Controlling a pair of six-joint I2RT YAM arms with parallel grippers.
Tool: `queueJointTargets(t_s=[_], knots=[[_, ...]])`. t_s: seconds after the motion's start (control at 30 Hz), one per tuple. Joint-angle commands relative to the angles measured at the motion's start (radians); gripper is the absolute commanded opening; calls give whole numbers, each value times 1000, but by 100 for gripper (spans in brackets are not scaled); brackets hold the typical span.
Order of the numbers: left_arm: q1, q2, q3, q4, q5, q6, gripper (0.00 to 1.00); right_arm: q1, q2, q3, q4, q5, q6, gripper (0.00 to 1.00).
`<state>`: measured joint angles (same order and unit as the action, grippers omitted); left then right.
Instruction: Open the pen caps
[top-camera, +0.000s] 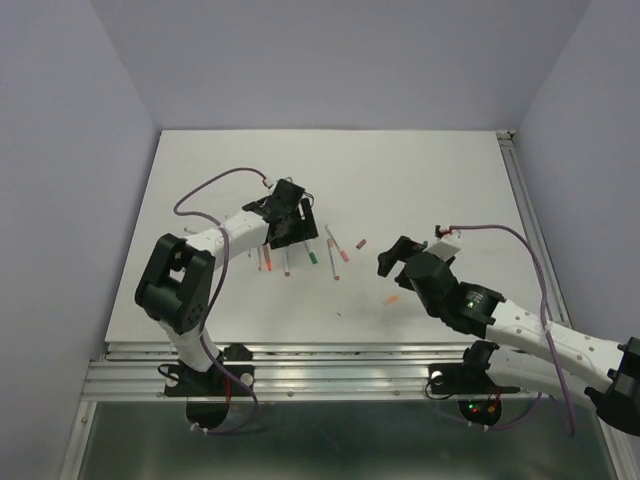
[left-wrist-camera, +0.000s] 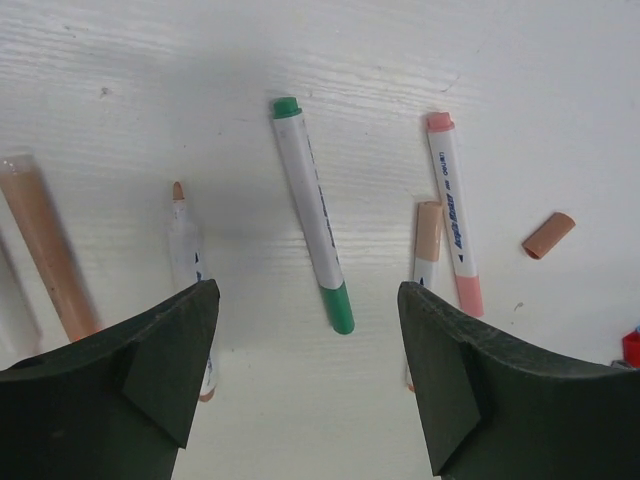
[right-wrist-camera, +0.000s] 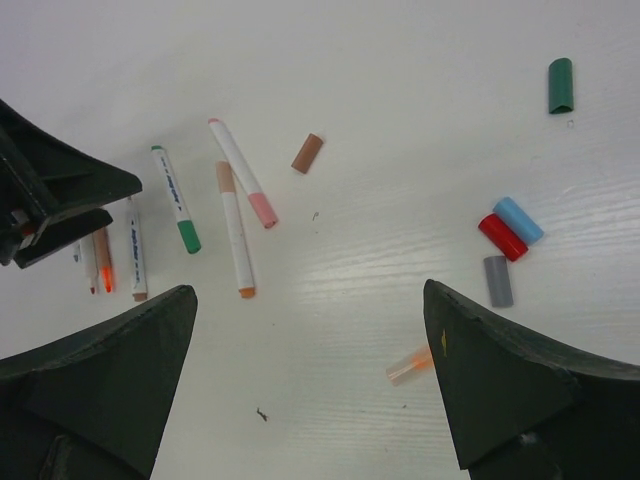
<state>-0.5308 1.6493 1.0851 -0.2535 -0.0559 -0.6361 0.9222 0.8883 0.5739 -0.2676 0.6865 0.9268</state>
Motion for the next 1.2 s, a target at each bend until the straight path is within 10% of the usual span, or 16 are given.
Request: queueJointTargets(t_s=[0.0,0.37,0.7,0.9,1.17], knots=[[-20,67,73,-29,-19,7,83,-3,-28,-5,-12,73,-8,100],[-81,283,286,-288,-312,-91,70,-2,-2,-5,-12,80,-22,100],[-98,348,297,-271,-260,-82,46,-3,-17,-16,-12,88,-16,100],[-98,342,254,-187,-194,-63,2,-2,-44,-11,-42,71,-16,100],[-97,141,162,-76,-147,-96,0,-2,-111,-35,152,-322,-224,100]])
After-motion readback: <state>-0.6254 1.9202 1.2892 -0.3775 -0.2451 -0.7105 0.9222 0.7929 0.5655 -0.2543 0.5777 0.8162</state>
